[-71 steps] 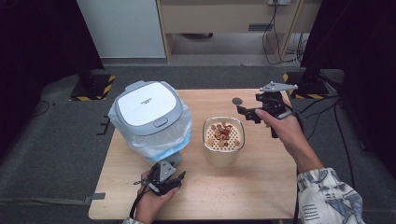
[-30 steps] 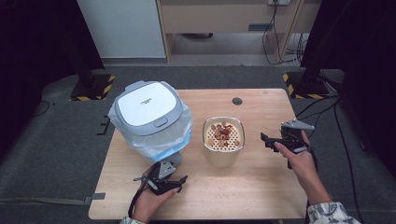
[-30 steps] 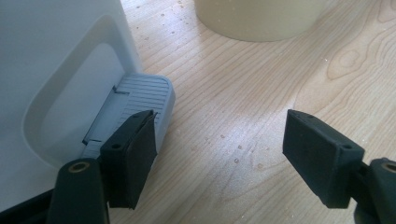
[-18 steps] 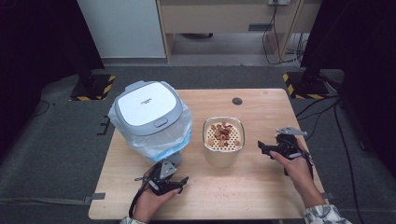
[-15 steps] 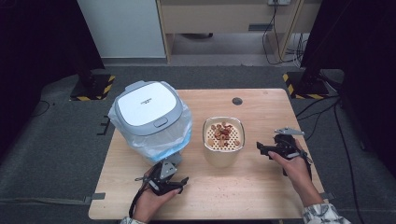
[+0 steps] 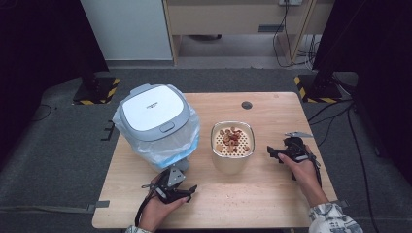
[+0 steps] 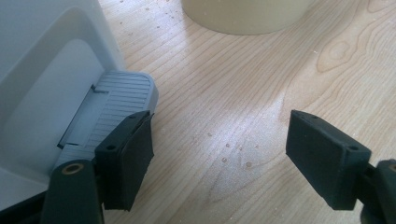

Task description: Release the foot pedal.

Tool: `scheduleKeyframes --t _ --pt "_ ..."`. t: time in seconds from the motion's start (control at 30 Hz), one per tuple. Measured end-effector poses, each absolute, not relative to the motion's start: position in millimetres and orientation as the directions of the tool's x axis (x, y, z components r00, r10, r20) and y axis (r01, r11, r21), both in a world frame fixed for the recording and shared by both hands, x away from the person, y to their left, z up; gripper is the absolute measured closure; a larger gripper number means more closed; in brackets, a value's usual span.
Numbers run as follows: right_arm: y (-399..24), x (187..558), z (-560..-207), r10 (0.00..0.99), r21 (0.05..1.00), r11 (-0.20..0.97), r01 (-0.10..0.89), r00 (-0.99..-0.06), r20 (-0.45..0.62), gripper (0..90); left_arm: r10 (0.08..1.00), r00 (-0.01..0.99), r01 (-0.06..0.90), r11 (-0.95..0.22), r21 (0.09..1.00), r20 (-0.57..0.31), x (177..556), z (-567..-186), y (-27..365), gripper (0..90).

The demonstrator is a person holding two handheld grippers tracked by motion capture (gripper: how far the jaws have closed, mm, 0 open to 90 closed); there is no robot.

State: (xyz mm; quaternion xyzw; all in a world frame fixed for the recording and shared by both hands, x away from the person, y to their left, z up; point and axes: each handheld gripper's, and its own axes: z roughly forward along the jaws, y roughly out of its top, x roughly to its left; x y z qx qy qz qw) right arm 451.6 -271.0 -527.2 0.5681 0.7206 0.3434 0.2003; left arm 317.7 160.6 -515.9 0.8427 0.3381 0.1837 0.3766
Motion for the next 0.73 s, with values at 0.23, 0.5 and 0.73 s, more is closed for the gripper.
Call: scheduleKeyframes --t 0.23,0.5,0.73 --pt "-263.9 454.3 -536.8 0.963 0.713 0.141 0.686 -0.263 0.062 5.6 0.704 0.708 0.431 -0.493 0.756 0.056 317.7 -516.3 159.9 21.8" --pt "-247.6 451.2 -539.9 0.967 0.714 0.182 0.676 -0.253 -0.006 3.5 0.701 0.711 0.427 -0.496 0.756 0.059 317.8 -516.4 158.9 21.7" --pt "-241.8 443.7 -540.2 0.969 0.707 0.179 0.684 -0.248 -0.006 1.2 0.701 0.711 0.424 -0.5 0.755 0.065 317.8 -515.6 159.0 21.7"
